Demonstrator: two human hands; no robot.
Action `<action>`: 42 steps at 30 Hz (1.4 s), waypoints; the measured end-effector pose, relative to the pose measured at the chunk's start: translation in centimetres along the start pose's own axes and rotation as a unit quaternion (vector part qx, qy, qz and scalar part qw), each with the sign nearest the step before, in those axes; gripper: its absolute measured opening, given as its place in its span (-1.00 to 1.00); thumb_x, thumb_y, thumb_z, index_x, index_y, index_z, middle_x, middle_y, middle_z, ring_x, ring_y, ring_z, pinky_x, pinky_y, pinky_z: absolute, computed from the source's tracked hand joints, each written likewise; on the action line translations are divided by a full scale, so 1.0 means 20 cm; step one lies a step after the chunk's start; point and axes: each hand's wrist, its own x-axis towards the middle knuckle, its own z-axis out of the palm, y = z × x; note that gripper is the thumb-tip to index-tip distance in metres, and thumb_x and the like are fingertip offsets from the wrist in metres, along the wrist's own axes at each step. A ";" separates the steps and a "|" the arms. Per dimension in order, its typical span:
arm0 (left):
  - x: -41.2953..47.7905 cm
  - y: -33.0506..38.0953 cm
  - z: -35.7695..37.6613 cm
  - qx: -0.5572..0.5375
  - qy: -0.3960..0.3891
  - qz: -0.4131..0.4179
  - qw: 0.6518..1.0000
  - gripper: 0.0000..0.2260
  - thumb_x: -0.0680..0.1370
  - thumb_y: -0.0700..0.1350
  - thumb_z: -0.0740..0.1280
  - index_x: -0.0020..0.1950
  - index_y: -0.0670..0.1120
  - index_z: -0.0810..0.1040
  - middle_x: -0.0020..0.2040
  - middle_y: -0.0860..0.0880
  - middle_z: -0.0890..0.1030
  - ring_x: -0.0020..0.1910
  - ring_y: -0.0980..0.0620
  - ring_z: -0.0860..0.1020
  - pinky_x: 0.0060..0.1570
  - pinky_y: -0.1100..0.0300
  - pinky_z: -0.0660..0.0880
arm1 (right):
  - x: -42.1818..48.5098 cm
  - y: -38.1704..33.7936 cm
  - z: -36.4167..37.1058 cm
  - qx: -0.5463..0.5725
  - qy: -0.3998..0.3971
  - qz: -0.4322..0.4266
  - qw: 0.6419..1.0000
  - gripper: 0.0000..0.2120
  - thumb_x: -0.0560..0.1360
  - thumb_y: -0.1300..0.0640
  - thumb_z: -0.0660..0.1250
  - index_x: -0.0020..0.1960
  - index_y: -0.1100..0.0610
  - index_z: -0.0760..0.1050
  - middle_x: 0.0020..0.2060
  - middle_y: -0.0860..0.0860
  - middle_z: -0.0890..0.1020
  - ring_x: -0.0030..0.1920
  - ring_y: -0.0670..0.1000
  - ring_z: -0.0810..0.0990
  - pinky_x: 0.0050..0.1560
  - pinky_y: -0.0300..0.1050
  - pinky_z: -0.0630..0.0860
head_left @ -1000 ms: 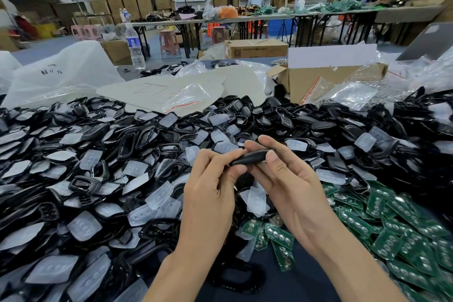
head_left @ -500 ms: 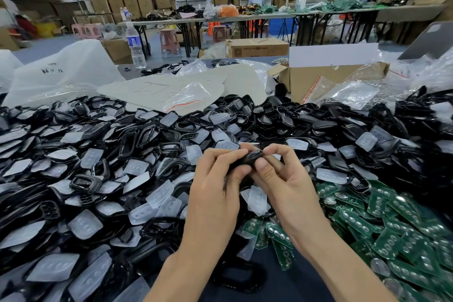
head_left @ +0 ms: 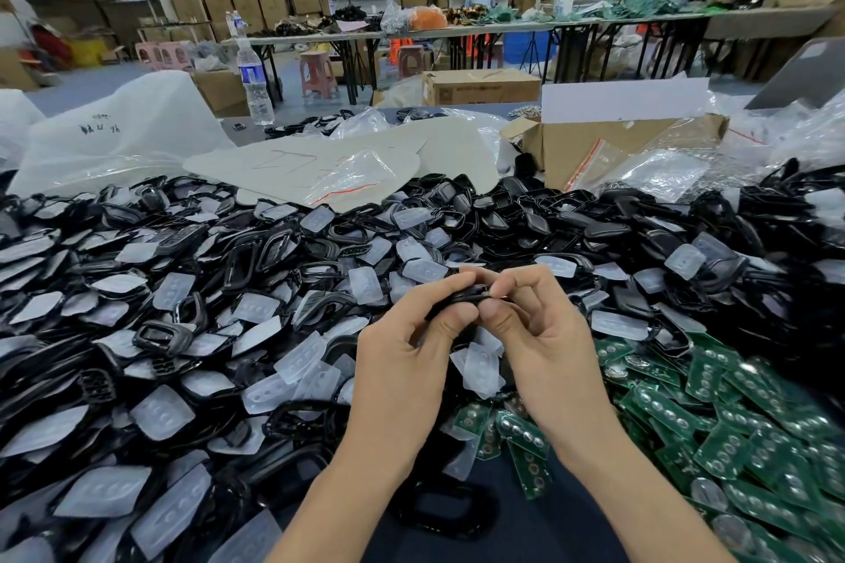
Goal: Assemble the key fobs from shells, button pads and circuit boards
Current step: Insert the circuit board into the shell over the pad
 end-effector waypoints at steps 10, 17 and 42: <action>0.00 0.00 0.01 -0.027 0.040 -0.015 0.999 -0.75 0.56 -0.32 0.39 0.08 -0.01 0.73 -0.01 0.12 0.74 0.05 0.18 0.68 0.04 0.44 0.51 | -0.01 -0.01 0.02 -0.026 0.016 -0.013 0.999 -0.73 0.61 0.32 0.32 -0.10 -0.04 0.50 0.13 -0.14 0.70 0.18 -0.12 0.65 0.13 -0.35 0.51; -0.01 -0.02 0.01 -0.010 0.059 -0.018 0.998 -0.75 0.56 -0.30 0.40 0.08 0.01 0.74 -0.02 0.12 0.74 0.01 0.10 0.69 0.01 0.40 0.53 | -0.01 0.00 0.02 -0.033 0.023 -0.004 0.999 -0.67 0.60 0.35 0.31 -0.13 -0.08 0.51 0.11 -0.14 0.71 0.18 -0.13 0.65 0.17 -0.30 0.53; 0.00 0.03 -0.02 0.012 -0.017 0.043 0.999 -0.70 0.60 -0.22 0.38 0.14 0.19 0.67 0.09 0.19 0.70 0.11 0.20 0.65 0.04 0.42 0.52 | 0.02 -0.01 -0.01 0.058 0.014 0.012 0.998 -0.75 0.61 0.31 0.29 -0.10 -0.04 0.51 0.13 -0.01 0.70 0.15 0.01 0.68 0.11 -0.24 0.58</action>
